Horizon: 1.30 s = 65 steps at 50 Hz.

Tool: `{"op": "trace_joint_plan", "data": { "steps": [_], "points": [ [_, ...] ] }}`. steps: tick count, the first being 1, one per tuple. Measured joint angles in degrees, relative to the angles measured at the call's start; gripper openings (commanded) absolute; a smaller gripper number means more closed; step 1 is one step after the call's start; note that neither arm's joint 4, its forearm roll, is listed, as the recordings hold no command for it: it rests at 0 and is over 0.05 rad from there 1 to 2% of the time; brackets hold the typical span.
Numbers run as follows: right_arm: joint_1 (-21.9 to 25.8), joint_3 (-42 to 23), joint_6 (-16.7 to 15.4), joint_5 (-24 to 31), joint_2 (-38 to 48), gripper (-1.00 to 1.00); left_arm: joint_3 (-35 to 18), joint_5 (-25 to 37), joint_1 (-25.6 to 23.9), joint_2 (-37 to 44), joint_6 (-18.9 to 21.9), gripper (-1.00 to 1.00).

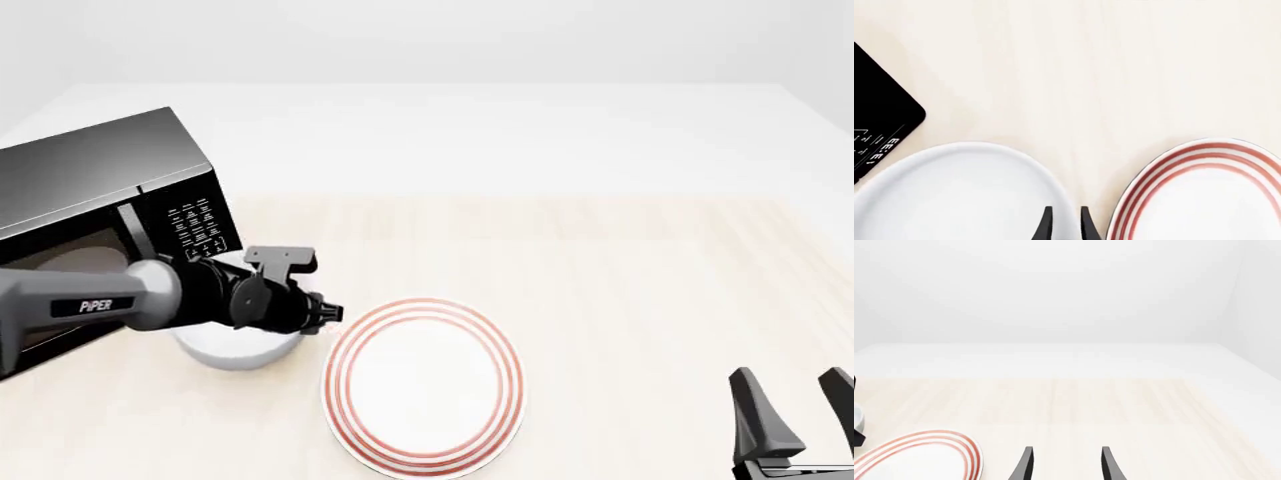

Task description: Put the white bowl to the right of the plate.

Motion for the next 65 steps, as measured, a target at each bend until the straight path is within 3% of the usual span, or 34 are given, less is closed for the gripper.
{"op": "trace_joint_plan", "data": {
  "steps": [9,40,52,65],
  "points": [
    [0.0,0.0,0.0,0.0,0.0,1.00,-1.8,2.3,-0.3,-1.0,0.9,-1.00],
    [0.0,0.0,0.0,0.0,0.0,1.00,-13.1,15.2,-0.7,-5.2,12.8,-1.00],
    [0.0,0.0,0.0,0.0,0.0,1.00,-21.3,21.3,-1.4,-5.4,18.1,-1.00],
    [0.0,0.0,0.0,0.0,0.0,1.00,-31.4,26.2,-5.5,-2.1,21.4,-1.00]
  ]
}}
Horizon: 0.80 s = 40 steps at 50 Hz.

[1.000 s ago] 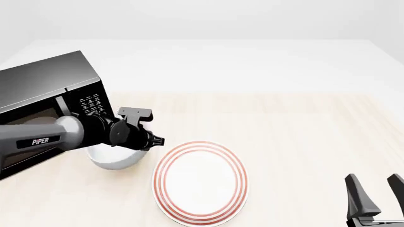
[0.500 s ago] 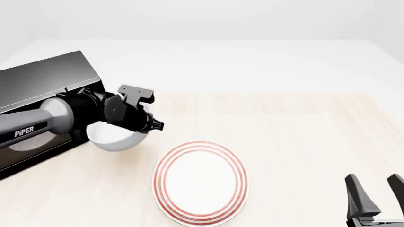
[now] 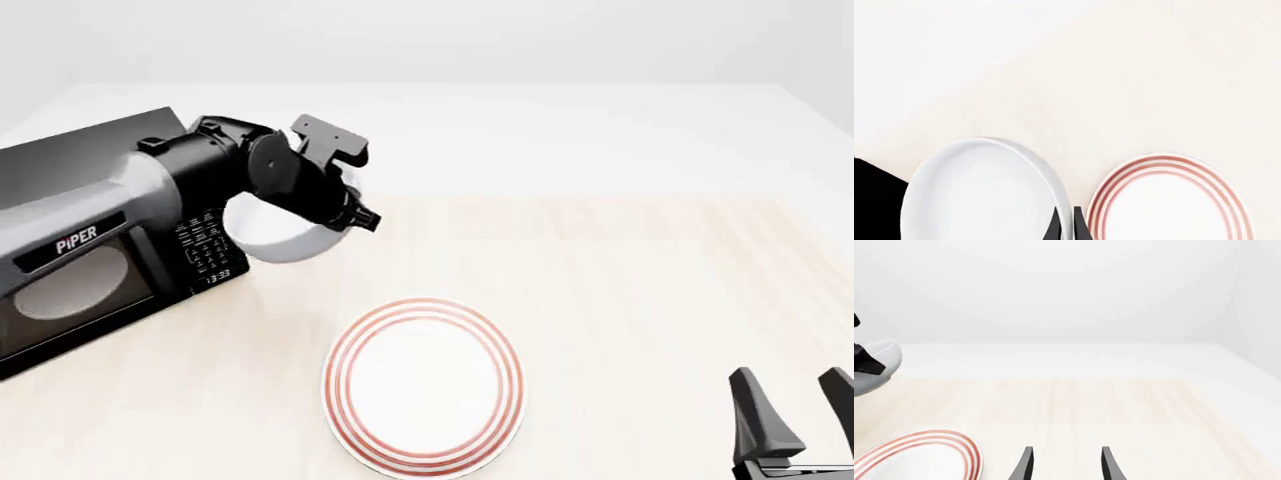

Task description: Put the white bowl to the right of the plate.

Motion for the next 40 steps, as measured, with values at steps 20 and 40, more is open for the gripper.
{"op": "trace_joint_plan", "data": {
  "steps": [20,40],
  "points": [
    [0.0,0.0,0.0,0.0,0.0,1.00,-24.5,9.0,-7.7,13.6,4.7,-1.00],
    [0.0,0.0,0.0,0.0,0.0,1.00,-50.3,18.3,-17.4,29.5,6.8,-1.00]
  ]
}}
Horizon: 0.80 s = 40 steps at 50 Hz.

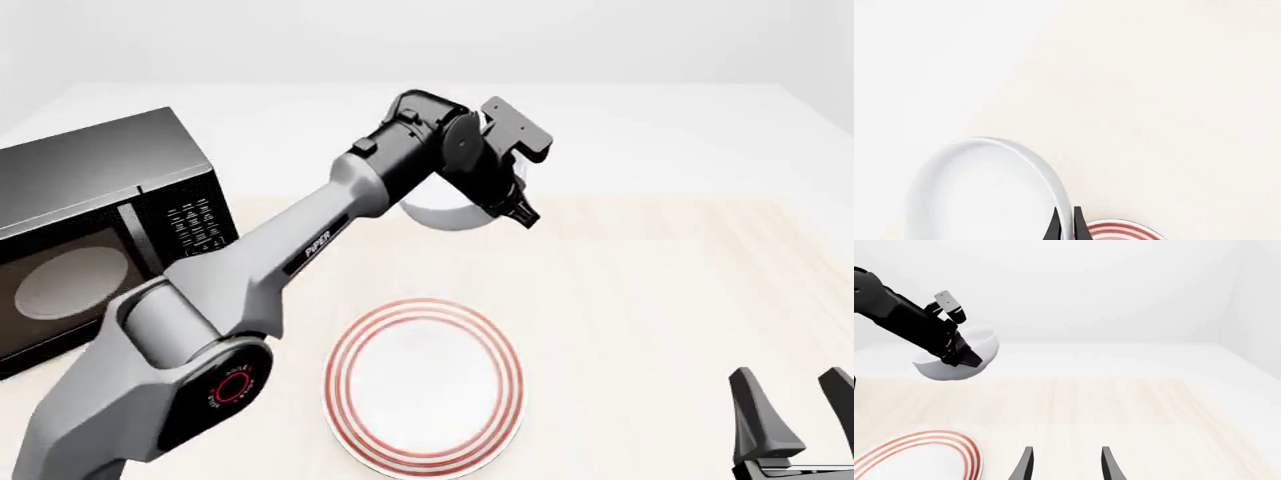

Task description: Put the white bowl to the right of the plate.

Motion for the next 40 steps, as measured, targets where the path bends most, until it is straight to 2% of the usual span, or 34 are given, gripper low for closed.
{"op": "trace_joint_plan", "data": {
  "steps": [6,10,27,40],
  "points": [
    [0.0,0.0,0.0,0.0,0.0,1.00,-0.1,-1.5,-3.0,1.1,-0.8,-1.00],
    [0.0,0.0,0.0,0.0,0.0,1.00,1.9,-3.5,-4.8,0.8,-1.7,-1.00],
    [0.0,0.0,0.0,0.0,0.0,1.00,15.4,-15.3,-12.2,-3.3,-6.2,-1.00],
    [0.0,0.0,0.0,0.0,0.0,1.00,23.8,-23.6,-15.3,-4.6,-9.6,-1.00]
  ]
}}
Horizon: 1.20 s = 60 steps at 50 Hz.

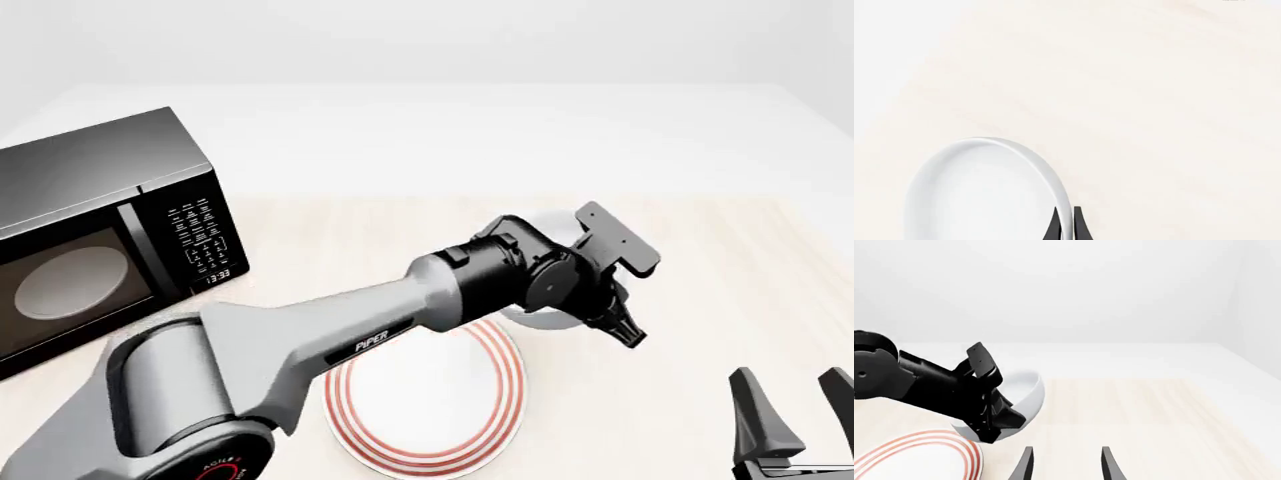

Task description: Put the white bowl to the right of the plate.

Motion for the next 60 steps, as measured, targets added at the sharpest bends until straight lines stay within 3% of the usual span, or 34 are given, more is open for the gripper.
{"op": "trace_joint_plan", "data": {
  "steps": [18,60],
  "points": [
    [0.0,0.0,0.0,0.0,0.0,1.00,7.4,-9.1,-4.3,-0.7,-3.2,-1.00],
    [0.0,0.0,0.0,0.0,0.0,1.00,15.7,-20.5,-9.8,-3.1,-6.2,-1.00]
  ]
}}
